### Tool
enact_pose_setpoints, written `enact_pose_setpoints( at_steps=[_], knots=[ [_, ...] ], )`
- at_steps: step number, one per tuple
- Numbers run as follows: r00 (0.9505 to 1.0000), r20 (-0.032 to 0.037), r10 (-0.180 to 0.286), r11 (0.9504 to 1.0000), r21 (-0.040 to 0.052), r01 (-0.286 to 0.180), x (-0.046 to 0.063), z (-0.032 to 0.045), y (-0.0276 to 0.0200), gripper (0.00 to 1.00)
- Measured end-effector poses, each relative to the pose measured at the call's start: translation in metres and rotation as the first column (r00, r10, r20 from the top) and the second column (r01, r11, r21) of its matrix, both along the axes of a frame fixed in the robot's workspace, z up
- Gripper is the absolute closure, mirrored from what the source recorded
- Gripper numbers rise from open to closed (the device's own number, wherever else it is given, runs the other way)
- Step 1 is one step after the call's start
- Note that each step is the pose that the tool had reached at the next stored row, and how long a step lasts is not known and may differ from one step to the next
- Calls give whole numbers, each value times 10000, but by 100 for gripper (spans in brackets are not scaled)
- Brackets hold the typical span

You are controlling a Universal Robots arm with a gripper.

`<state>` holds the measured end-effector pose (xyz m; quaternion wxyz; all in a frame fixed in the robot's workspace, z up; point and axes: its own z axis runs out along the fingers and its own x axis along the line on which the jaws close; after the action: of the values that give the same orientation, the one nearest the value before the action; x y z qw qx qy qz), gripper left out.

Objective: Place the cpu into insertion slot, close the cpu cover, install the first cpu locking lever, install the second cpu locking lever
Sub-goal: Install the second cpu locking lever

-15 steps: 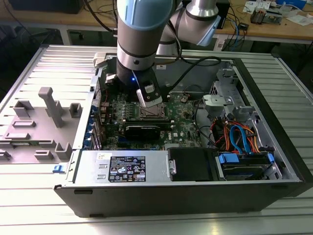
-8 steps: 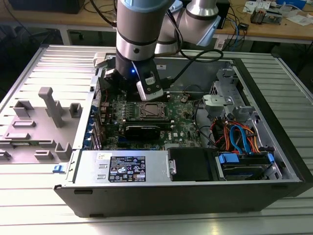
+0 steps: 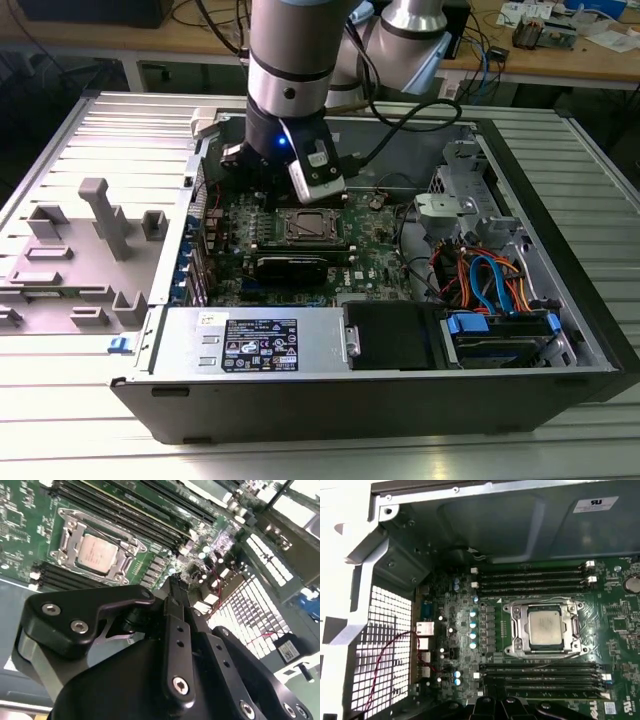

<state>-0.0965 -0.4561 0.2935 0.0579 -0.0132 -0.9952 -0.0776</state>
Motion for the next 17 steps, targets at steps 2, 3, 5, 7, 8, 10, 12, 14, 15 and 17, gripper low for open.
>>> enact_pose_setpoints(
  at_steps=[2,3,5,7,8,10,12,14,15,17],
  knots=[
    [10000,53,0,10000,-11,0,65,0,10,89],
    [10000,62,-1,10000,-17,1,104,-1,17,89],
    [10000,76,0,10000,-48,0,185,-4,31,89],
    [10000,80,1,9999,-113,0,235,-15,48,89],
    [10000,83,1,9999,-165,1,274,-27,65,89],
    [10000,92,2,9997,-230,0,322,-46,86,89],
    [10000,92,2,9997,-234,0,327,-109,101,89],
    [10000,91,2,9997,-235,0,327,-184,113,89],
    [10000,91,3,9997,-235,0,327,-225,118,89],
    [10000,91,2,9997,-234,1,327,-278,123,89]
  ],
)
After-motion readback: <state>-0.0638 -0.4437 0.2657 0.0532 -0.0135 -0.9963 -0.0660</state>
